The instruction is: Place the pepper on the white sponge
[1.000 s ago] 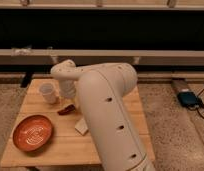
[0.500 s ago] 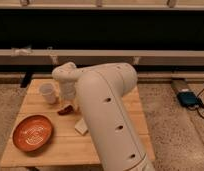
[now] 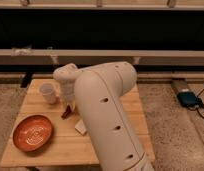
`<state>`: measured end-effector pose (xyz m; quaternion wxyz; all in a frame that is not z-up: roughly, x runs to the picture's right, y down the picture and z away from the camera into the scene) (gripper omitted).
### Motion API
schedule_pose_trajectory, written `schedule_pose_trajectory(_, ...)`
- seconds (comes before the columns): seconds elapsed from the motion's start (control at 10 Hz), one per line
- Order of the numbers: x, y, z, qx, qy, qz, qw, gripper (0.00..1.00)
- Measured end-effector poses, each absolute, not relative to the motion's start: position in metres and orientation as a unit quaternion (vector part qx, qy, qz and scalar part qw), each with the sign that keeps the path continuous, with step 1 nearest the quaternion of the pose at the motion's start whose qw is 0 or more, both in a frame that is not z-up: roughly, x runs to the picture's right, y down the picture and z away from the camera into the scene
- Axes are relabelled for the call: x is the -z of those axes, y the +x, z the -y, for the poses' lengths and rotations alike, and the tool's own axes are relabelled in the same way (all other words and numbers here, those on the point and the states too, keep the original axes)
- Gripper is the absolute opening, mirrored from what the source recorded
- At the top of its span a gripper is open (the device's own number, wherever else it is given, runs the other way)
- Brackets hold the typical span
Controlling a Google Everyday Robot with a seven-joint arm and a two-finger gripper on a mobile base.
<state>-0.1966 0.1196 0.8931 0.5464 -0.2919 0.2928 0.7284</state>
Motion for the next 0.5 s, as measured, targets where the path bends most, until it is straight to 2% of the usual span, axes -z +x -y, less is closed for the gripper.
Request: schedule_pose_trajectory(0.5,-0.851,-0.185,-0.104,-0.730,-0.286,-0.262,0.563,0.00)
